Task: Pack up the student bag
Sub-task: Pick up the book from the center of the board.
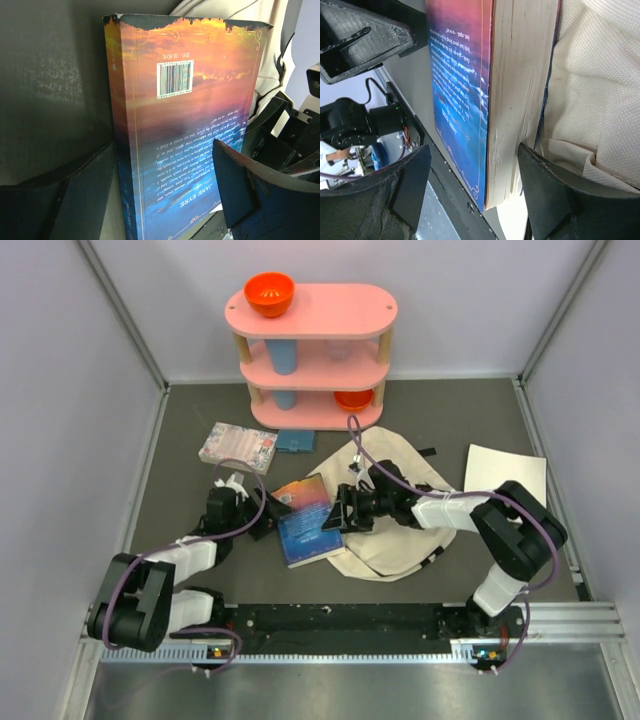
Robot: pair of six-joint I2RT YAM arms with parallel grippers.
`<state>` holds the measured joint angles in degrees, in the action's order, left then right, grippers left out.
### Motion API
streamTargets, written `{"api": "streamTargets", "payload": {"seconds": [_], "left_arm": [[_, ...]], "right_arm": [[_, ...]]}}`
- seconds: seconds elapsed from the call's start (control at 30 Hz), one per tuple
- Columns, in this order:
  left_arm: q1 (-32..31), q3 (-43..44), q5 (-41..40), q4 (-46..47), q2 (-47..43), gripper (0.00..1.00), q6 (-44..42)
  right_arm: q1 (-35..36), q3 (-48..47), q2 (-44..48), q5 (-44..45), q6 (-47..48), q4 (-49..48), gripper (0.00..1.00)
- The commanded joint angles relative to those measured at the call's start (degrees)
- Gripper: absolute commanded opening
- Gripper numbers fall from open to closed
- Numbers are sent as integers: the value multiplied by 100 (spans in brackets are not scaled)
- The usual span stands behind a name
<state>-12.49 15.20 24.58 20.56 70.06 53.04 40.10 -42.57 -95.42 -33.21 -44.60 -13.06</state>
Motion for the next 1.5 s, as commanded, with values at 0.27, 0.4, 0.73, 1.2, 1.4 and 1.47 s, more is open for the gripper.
{"api": "streamTargets", "payload": {"seconds": [0.27, 0.4, 0.73, 1.2, 1.4, 1.47], "left_arm": [[-192, 229, 987, 537, 25, 55, 14], [-192, 220, 996, 563, -211, 35, 23], [-201, 352, 1067, 256, -449, 4, -232], [-183, 782, 504, -763, -783, 92, -777], [-175, 1317, 846, -685, -863, 99, -549], [-166, 1511, 934, -824, -810, 99, -592]], "right_arm": [[271, -173, -249, 9, -417, -977, 53], [271, -103, -258, -194, -752, -1567, 29], [279, -120, -258, -177, -963, -1964, 0], [271, -313, 382, -124, -866, -1525, 0], [245, -437, 971, 42, -708, -1243, 0], [209, -411, 1244, 95, -690, -1173, 0]]}}
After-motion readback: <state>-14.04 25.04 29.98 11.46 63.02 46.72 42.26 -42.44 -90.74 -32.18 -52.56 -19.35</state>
